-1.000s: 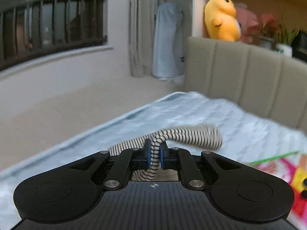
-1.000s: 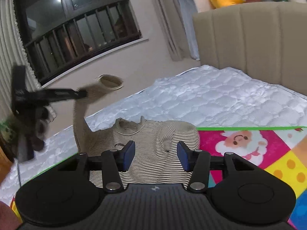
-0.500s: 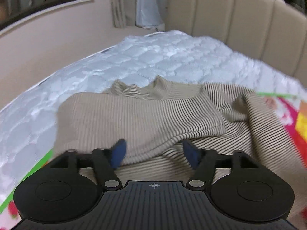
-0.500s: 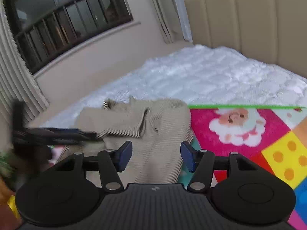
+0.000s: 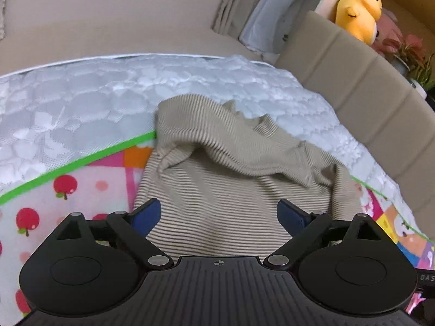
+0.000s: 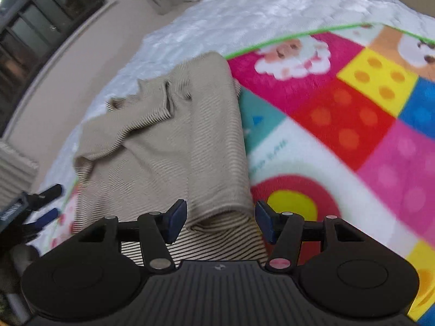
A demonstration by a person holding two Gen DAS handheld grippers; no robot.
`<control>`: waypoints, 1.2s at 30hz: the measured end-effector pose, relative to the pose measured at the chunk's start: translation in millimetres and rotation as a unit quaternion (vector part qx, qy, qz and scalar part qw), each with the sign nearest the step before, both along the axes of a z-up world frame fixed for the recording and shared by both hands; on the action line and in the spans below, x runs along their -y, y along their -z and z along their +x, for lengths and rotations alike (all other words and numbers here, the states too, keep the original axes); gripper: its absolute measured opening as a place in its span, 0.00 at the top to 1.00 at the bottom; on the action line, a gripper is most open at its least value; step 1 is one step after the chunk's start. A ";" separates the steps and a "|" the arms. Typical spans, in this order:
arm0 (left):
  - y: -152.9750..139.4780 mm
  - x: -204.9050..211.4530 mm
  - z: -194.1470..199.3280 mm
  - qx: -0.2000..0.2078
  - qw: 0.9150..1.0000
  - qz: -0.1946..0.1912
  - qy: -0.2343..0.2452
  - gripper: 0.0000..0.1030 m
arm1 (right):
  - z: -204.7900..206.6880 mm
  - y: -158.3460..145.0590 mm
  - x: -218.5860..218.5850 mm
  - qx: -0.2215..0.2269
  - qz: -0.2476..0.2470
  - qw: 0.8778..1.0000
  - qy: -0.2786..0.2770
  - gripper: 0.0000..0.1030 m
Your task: Fold clothes
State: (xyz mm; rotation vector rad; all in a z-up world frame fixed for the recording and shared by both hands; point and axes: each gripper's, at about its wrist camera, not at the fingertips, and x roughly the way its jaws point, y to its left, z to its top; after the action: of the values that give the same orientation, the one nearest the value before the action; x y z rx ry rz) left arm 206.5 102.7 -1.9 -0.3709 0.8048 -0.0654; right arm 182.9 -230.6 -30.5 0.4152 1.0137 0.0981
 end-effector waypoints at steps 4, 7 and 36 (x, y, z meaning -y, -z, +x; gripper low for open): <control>4.0 -19.3 1.0 0.008 0.999 -0.031 -0.021 0.07 | 4.2 6.4 -27.0 0.023 -0.064 0.997 -0.022 0.93; 5.8 -23.5 1.3 0.021 0.999 -0.034 -0.015 0.07 | 14.8 -27.8 -25.4 0.074 -0.130 0.988 -0.035 0.93; 49.0 -33.0 45.7 -0.035 0.993 0.103 0.039 0.04 | 167.1 -100.2 -243.4 0.189 -0.114 0.952 -0.211 0.93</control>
State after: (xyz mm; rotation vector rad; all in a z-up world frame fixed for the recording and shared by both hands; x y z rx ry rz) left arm 252.2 135.7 -50.9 -0.1467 0.8868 -0.0420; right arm 350.1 12.8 69.7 -0.0411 0.7090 0.4256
